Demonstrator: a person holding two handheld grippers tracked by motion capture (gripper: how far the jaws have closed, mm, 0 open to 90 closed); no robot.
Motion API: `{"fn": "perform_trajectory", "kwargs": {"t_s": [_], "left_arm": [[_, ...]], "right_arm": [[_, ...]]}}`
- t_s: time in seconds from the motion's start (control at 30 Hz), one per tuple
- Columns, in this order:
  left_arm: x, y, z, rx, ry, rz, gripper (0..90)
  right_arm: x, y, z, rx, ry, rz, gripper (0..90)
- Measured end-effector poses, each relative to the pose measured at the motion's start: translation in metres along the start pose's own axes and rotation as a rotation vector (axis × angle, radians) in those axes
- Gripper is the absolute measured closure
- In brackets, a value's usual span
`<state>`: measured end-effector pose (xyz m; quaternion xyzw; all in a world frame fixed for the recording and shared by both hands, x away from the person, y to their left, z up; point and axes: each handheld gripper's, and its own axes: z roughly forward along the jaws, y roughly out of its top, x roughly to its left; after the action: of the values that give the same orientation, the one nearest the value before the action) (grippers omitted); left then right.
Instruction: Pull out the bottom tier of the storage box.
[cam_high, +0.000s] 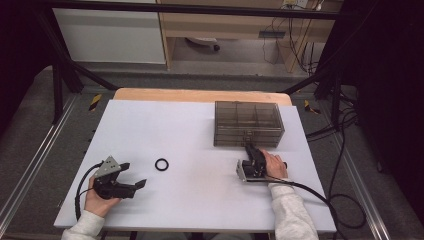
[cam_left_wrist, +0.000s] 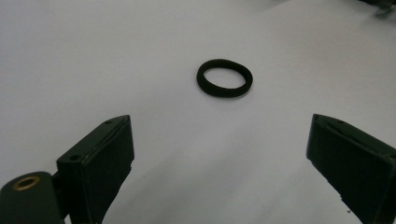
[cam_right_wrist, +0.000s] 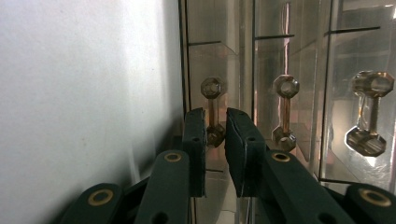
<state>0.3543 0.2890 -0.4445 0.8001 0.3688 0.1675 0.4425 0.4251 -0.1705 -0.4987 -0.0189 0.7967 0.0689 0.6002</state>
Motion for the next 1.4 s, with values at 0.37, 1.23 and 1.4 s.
{"fn": "perform_trajectory", "kwargs": {"t_s": [0.37,1.23,1.4], "left_arm": [[0.0,0.0,0.0,-0.003,-0.003,-0.002,7.3],[0.0,0.001,-0.001,-0.007,-0.003,0.0,7.3],[0.0,0.001,-0.001,-0.007,-0.003,0.001,7.4]], "right_arm": [[-0.002,-0.001,0.0,-0.007,0.009,0.009,79.0],[0.0,0.001,-0.01,-0.007,0.023,0.02,78.4],[-0.003,0.0,-0.013,-0.018,0.005,0.028,67.4]]}}
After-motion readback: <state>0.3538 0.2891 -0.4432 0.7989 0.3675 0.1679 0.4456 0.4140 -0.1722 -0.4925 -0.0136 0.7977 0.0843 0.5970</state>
